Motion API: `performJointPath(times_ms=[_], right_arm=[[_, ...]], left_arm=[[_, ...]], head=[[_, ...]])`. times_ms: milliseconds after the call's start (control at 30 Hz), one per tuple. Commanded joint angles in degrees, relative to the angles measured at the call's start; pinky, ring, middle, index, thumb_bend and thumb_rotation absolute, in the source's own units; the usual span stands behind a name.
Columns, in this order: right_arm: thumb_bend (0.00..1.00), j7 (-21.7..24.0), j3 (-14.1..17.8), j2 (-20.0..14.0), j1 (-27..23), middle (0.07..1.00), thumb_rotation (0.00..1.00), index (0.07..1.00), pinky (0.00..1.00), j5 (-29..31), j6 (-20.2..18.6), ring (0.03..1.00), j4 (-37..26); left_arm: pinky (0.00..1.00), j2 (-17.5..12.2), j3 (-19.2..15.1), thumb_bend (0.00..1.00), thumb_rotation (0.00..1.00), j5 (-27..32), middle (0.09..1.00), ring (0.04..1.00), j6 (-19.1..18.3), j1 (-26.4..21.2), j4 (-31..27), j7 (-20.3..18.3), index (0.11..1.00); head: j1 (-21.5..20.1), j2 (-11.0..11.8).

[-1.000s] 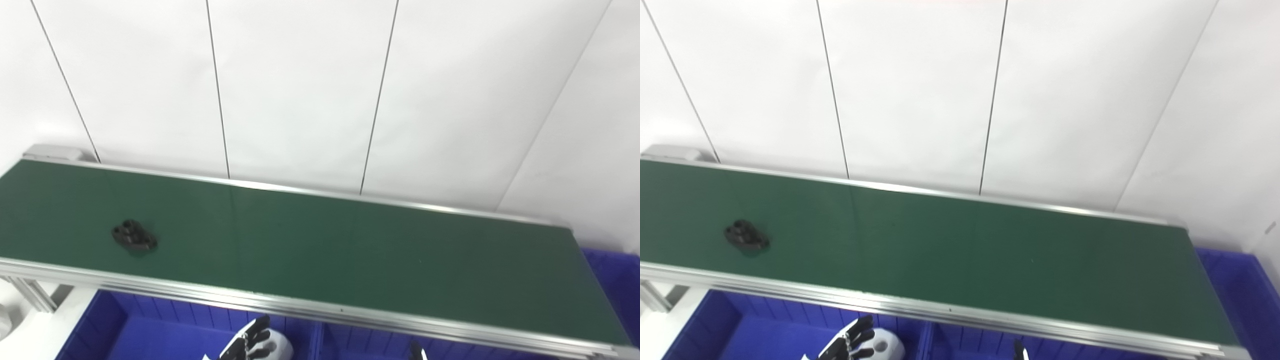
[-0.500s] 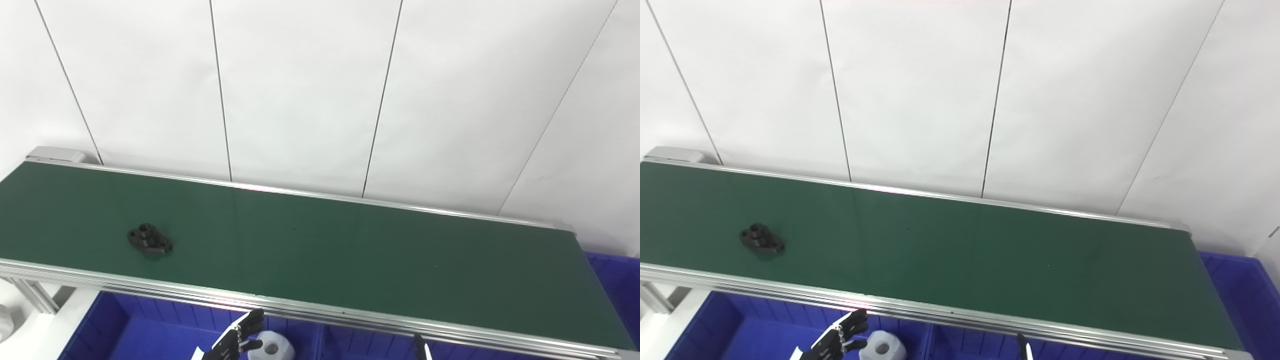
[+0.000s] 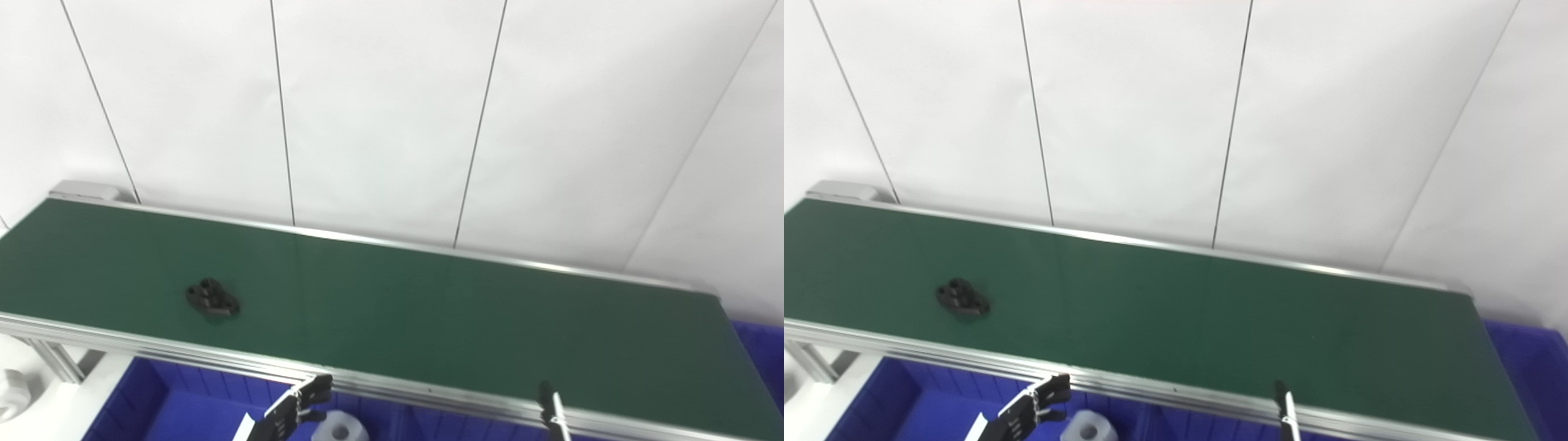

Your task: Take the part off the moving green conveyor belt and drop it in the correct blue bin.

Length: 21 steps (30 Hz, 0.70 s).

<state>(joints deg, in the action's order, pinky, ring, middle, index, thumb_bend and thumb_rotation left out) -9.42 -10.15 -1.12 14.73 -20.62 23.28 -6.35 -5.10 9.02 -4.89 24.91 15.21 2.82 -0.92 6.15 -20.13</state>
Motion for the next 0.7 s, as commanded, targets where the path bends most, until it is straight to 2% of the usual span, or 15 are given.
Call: performJointPath(times_ms=[0, 133, 233, 500, 633, 667], right_arm=[[0.63, -0.09, 0.84, -0.22, -1.37, 0.992, 1.00, 1.000, 0.97, -1.75, 0.59, 0.977, -2.94], [0.65, 1.85, 1.92, -1.19, -4.11, 0.995, 1.00, 1.000, 1.00, -2.99, -2.96, 0.981, -5.80], [0.62, 2.96, 2.45, -1.72, -6.51, 0.990, 1.00, 1.000, 1.00, -4.10, -4.60, 0.990, -6.83], [0.64, 5.88, 2.45, -2.27, -13.25, 0.953, 1.00, 1.000, 0.99, -5.88, -9.53, 0.953, -6.92], [0.61, 7.26, 1.86, -2.37, -15.69, 0.938, 0.91, 1.000, 0.97, -6.19, -10.31, 0.943, -6.36], [0.59, 7.60, 1.69, -2.38, -16.10, 0.940, 0.83, 0.996, 0.93, -6.45, -10.68, 0.938, -6.35]], left_arm=[[0.70, -0.38, 0.54, 0.87, 0.50, -0.25, 0.839, 0.805, 2.01, -0.72, -0.99, 0.96, 0.818], [0.70, -0.59, 1.06, 0.87, 0.51, -1.08, 0.840, 0.804, 2.01, -0.72, -0.69, 1.68, 0.816], [0.69, -0.80, 1.57, 0.87, 0.52, -1.73, 0.841, 0.805, 2.01, -0.68, -0.43, 2.43, 0.817], [0.68, -1.47, 2.88, 0.88, 0.54, -3.18, 0.835, 0.802, 2.01, -0.46, 0.35, 4.57, 0.814], [0.68, -1.66, 3.23, 0.88, 0.53, -2.42, 0.834, 0.801, 2.01, -0.22, 0.28, 4.78, 0.813], [0.68, -1.73, 3.32, 0.88, 0.52, -2.39, 0.832, 0.799, 2.01, -0.19, 0.27, 4.93, 0.813]], head=[[0.14, 0.01], [0.66, 0.20], [0.80, 0.34], [1.11, 0.65], [0.58, 0.01], [0.58, 0.01]])
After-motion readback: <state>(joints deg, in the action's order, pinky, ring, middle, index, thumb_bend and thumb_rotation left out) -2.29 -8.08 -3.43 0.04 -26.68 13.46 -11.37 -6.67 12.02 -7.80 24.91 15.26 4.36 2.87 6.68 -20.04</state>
